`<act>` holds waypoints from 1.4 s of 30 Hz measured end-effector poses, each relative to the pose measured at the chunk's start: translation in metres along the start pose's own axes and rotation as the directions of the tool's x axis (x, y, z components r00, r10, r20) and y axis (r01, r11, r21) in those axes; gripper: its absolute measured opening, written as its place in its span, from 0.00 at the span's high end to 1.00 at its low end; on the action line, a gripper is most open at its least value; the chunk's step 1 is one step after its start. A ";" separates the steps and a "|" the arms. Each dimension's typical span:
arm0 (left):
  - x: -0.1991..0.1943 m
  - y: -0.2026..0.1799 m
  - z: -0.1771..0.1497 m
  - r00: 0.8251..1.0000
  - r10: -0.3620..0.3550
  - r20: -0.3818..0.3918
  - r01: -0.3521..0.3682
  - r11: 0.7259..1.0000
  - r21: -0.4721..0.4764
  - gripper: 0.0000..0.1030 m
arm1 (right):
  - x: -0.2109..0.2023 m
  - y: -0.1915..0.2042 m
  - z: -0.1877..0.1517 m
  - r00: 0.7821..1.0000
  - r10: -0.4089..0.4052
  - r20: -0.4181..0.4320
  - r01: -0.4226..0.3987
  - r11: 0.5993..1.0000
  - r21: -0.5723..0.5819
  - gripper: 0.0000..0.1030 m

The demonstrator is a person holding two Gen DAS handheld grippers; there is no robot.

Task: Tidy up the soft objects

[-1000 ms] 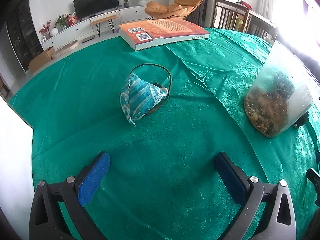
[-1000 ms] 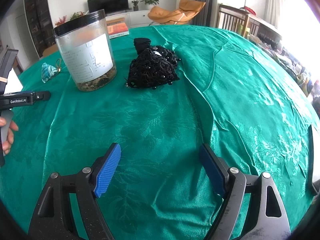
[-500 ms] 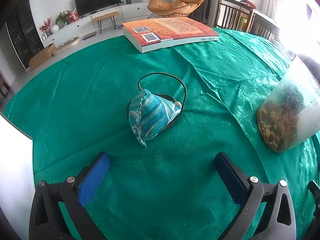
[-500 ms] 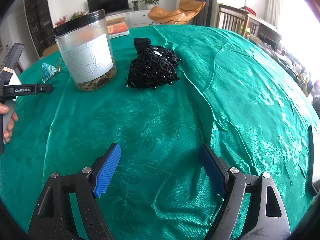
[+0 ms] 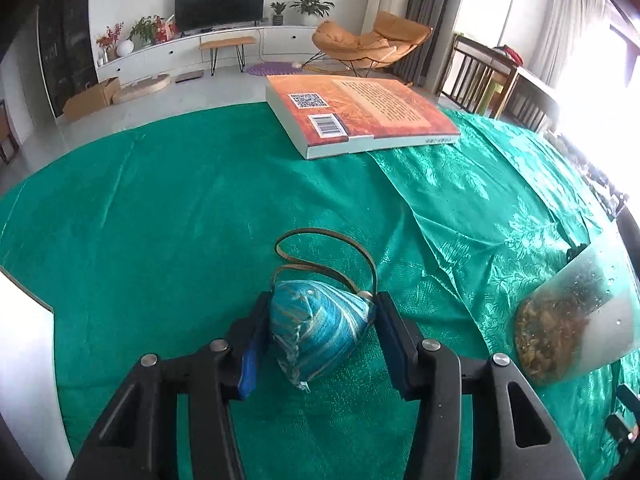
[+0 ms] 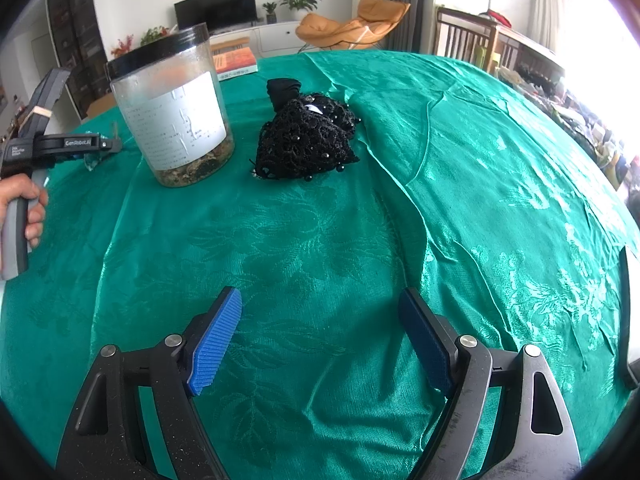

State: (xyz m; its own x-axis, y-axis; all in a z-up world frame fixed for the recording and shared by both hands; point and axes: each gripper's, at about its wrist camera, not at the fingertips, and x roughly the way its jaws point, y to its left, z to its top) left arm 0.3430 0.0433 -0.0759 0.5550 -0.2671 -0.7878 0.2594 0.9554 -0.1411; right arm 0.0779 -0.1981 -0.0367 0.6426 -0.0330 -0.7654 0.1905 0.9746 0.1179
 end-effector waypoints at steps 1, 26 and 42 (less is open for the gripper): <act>-0.004 0.001 -0.001 1.000 -0.001 0.008 0.001 1.000 -0.001 0.52 | -0.006 -0.006 0.008 0.999 0.034 0.033 -0.036 0.998 0.044 0.20; -0.324 0.095 -0.095 0.976 0.006 0.216 0.020 0.993 -0.117 0.51 | -0.119 0.164 0.133 0.883 0.467 -0.041 -0.466 0.862 -0.202 0.65; -0.399 0.137 -0.226 0.786 0.613 0.082 -0.561 0.762 -0.323 0.00 | -0.186 0.380 0.002 0.731 0.623 -0.280 -0.681 0.633 -0.369 0.26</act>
State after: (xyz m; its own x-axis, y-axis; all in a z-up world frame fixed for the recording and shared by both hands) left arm -0.0219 0.3093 0.0839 0.6599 0.3654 -0.6565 -0.3685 0.9189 0.1410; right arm 0.0321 0.1777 0.1517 0.3805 0.6448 -0.6629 -0.5906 0.7210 0.3624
